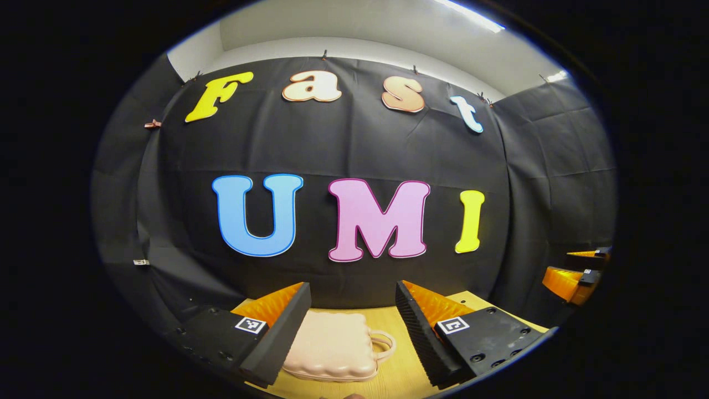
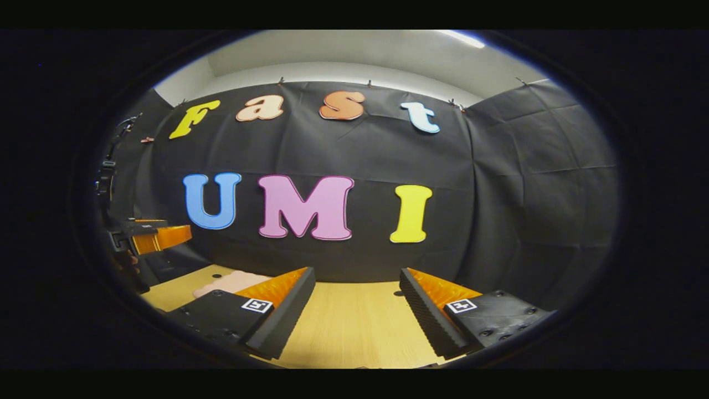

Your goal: First open the suitcase, pack the skin care products into it, and then close the suitcase.

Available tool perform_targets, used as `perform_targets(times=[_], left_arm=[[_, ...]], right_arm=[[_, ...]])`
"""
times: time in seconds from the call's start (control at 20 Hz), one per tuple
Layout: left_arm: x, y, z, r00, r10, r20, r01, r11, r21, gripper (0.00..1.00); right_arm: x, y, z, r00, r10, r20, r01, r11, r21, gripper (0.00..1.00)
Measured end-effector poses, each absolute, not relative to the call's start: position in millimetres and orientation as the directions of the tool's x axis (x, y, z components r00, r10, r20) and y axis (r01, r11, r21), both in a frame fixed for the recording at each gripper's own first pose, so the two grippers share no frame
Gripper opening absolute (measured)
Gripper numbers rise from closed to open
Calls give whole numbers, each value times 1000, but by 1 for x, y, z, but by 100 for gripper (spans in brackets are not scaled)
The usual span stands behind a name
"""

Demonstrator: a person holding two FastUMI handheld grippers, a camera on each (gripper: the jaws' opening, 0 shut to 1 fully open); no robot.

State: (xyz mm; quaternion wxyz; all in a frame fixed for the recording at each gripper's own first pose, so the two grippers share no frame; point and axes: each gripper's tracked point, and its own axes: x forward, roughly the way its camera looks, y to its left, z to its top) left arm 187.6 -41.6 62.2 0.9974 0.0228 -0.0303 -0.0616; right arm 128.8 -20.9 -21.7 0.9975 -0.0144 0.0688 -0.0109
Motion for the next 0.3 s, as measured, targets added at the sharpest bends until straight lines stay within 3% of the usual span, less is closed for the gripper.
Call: perform_targets(times=[0.05, 0.1, 0.3], left_arm=[[188, -44, 59, 989, -141, 54, 139, 989, 44, 96], [188, -45, 58, 986, -155, 52, 153, 987, 38, 96], [187, -47, 55, 983, -173, 57, 170, 984, 57, 96]], right_arm=[[126, -22, -24, 989, -36, -146, 32, 999, -31, 98], [121, -21, -26, 987, -46, -156, 41, 999, -35, 92], [113, -25, -28, 985, -74, -158, 65, 996, -56, 91]])
